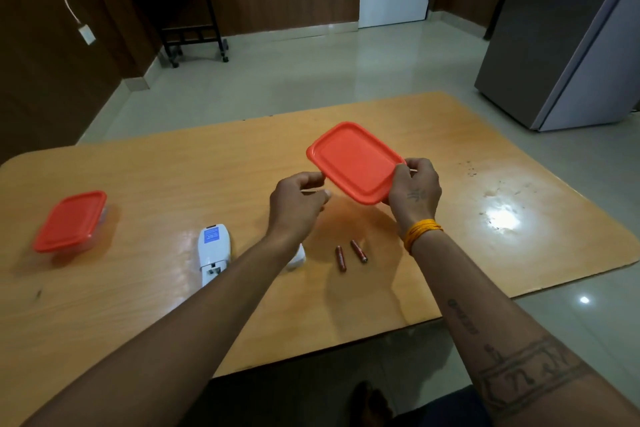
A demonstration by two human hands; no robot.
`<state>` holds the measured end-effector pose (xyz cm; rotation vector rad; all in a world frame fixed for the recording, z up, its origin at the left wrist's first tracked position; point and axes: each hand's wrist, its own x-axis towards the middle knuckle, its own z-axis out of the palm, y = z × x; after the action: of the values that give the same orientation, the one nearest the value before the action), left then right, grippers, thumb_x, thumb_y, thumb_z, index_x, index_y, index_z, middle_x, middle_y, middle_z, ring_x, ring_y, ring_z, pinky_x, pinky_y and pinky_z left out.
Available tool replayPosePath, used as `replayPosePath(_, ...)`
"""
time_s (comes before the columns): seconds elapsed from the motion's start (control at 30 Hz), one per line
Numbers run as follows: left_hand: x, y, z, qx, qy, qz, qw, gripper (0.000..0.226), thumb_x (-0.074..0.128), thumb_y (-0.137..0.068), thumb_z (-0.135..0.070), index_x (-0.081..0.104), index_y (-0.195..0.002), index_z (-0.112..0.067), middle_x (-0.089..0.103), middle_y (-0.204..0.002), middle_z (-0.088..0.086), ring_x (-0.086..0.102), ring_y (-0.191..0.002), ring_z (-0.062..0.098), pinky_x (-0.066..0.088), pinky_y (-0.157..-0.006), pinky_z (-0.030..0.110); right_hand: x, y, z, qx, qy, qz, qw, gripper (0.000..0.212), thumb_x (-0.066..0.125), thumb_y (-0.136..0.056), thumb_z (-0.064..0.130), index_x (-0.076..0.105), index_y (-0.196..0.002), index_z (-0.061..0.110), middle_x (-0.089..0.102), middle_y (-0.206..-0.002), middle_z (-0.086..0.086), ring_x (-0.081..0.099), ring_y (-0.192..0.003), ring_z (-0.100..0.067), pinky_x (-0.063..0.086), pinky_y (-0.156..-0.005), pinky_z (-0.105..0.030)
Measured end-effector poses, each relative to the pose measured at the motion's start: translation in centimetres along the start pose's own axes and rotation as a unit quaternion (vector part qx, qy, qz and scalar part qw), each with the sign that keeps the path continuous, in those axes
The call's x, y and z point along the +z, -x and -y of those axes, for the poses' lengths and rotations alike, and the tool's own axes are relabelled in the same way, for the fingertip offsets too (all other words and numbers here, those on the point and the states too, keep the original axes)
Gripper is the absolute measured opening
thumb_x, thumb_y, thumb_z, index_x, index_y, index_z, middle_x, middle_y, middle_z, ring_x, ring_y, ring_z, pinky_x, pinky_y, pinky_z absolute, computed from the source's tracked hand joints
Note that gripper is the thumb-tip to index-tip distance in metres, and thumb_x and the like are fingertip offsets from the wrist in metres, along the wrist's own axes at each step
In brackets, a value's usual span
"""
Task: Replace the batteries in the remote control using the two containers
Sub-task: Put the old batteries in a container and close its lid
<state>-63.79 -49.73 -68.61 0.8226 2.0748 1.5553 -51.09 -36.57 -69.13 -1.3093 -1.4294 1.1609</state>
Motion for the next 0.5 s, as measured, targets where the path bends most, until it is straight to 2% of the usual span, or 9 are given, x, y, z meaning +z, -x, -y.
replayPosePath(0.13,-6.3,2.0,0.2,0.068,-0.094,0.032,0.993,0.079,0.088,-0.085,-0.023,0.051,-0.155,-0.025,0.062,-0.145,-0.008,0.068,-0.118,0.01,0.059,-0.097,0.036,0.0,2.0,1.7,-0.019,-0.034,0.069,0.997,0.017,0.054,-0.1,0.03,0.071,-0.101,0.025,0.071,-0.093,0.0,0.072,-0.09,-0.031,0.066,-0.073,-0.049)
replayPosePath(0.23,-10.0,3.9,0.5,0.062,-0.063,0.092,0.992,0.1,0.093,-0.078,-0.029,0.038,-0.162,-0.034,0.054,-0.154,-0.013,0.064,-0.127,0.009,0.058,-0.1,0.038,0.4,3.4,2.5,-0.056,-0.042,0.128,0.989,0.019,0.058,-0.101,0.028,0.076,-0.095,0.024,0.071,-0.091,0.007,0.065,-0.086,-0.019,0.056,-0.072,-0.037)
replayPosePath(0.3,-11.5,5.3,0.8,0.061,-0.02,0.119,0.991,0.104,0.095,-0.073,-0.025,0.038,-0.16,-0.036,0.058,-0.151,-0.011,0.064,-0.129,0.014,0.061,-0.098,0.038,0.9,4.9,2.9,-0.064,-0.039,0.179,0.981,0.021,0.059,-0.102,0.027,0.079,-0.098,0.022,0.073,-0.093,0.006,0.063,-0.084,-0.015,0.055,-0.073,-0.036)
replayPosePath(0.4,-12.6,7.0,1.4,0.072,0.014,0.131,0.989,0.104,0.097,-0.067,-0.021,0.042,-0.155,-0.036,0.065,-0.141,-0.005,0.064,-0.128,0.019,0.061,-0.098,0.041,1.4,6.9,3.4,-0.068,-0.017,0.235,0.97,0.021,0.058,-0.104,0.027,0.078,-0.103,0.024,0.074,-0.101,0.003,0.068,-0.092,-0.02,0.06,-0.078,-0.042)
replayPosePath(0.5,-13.2,7.9,1.8,0.077,0.032,0.138,0.987,0.109,0.098,-0.065,-0.02,0.039,-0.155,-0.033,0.062,-0.144,-0.006,0.062,-0.131,0.014,0.059,-0.096,0.031,1.5,7.8,3.5,-0.076,-0.013,0.259,0.963,0.023,0.057,-0.105,0.028,0.08,-0.109,0.022,0.076,-0.105,0.0,0.071,-0.099,-0.025,0.062,-0.075,-0.038)
